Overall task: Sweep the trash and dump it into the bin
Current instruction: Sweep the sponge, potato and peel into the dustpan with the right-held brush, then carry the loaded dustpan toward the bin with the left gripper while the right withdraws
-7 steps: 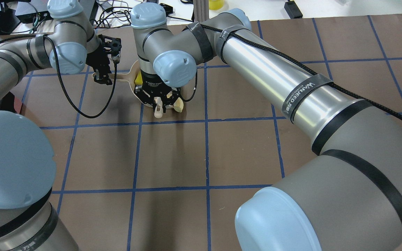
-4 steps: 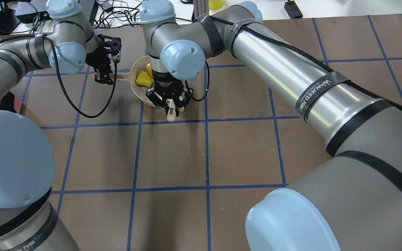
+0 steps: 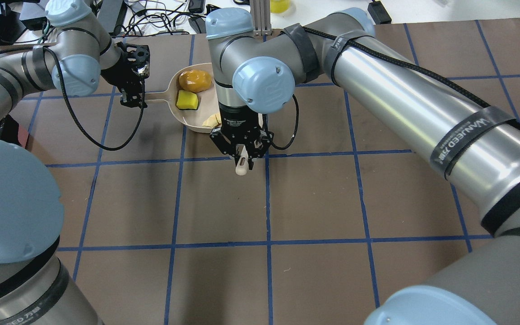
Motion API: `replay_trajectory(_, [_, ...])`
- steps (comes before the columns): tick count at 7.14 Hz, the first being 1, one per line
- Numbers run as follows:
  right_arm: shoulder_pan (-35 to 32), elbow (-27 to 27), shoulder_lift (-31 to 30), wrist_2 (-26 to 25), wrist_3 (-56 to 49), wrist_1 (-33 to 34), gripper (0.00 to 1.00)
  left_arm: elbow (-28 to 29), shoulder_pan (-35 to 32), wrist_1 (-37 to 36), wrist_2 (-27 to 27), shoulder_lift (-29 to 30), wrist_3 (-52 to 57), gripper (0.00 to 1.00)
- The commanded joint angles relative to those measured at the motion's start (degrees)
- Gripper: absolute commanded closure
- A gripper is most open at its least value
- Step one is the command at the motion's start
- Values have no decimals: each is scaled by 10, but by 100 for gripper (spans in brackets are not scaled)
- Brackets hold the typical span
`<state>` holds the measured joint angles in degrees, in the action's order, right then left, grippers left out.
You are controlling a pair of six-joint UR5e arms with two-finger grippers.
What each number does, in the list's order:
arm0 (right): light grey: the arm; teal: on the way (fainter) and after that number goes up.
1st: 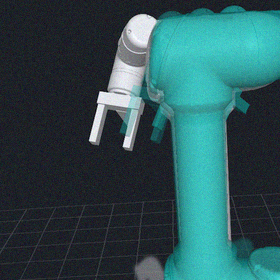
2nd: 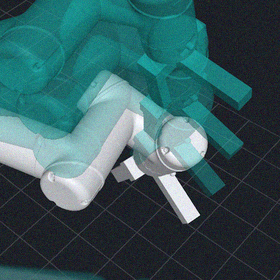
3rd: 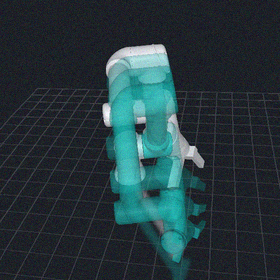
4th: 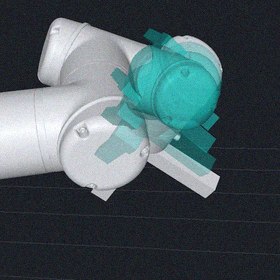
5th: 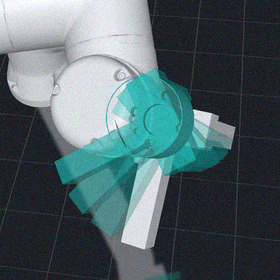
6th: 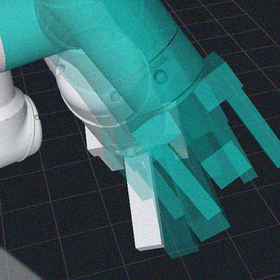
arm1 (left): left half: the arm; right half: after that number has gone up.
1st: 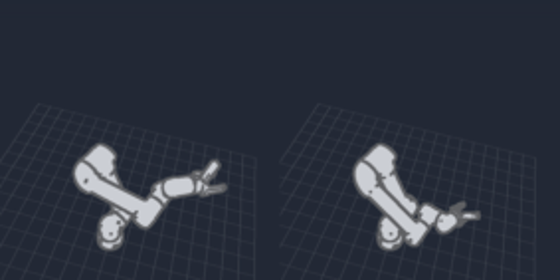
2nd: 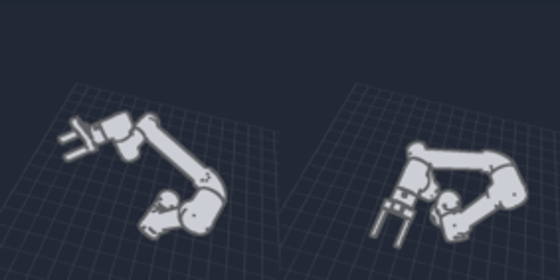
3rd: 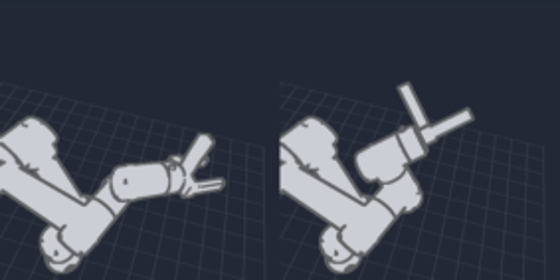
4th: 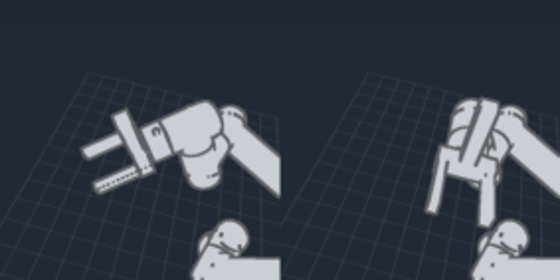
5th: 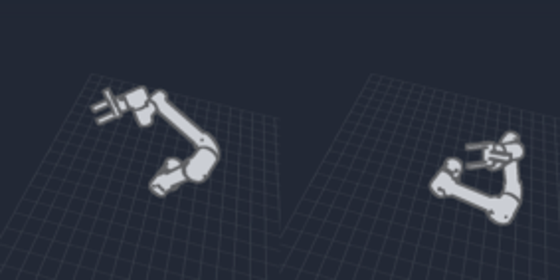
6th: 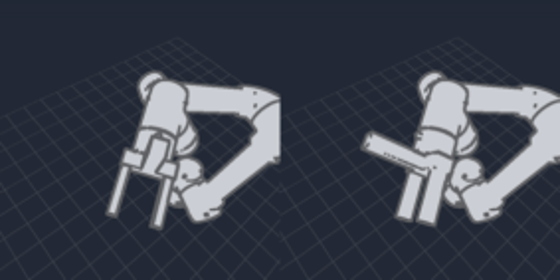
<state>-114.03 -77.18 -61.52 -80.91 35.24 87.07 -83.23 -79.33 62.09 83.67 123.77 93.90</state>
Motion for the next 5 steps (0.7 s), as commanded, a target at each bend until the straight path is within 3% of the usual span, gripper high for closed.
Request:
replay_trajectory(1, [72,-33,-32,-6,-41,-10,94,0,5,0,-12,0,1,82])
replay_trajectory(3, [141,-44,-32,-38,-123,-5,95,1,15,5,-14,-5,2,83])
replay_trajectory(5, [181,-57,-32,-43,-223,41,96,1,70,27,-52,-19,52,83])
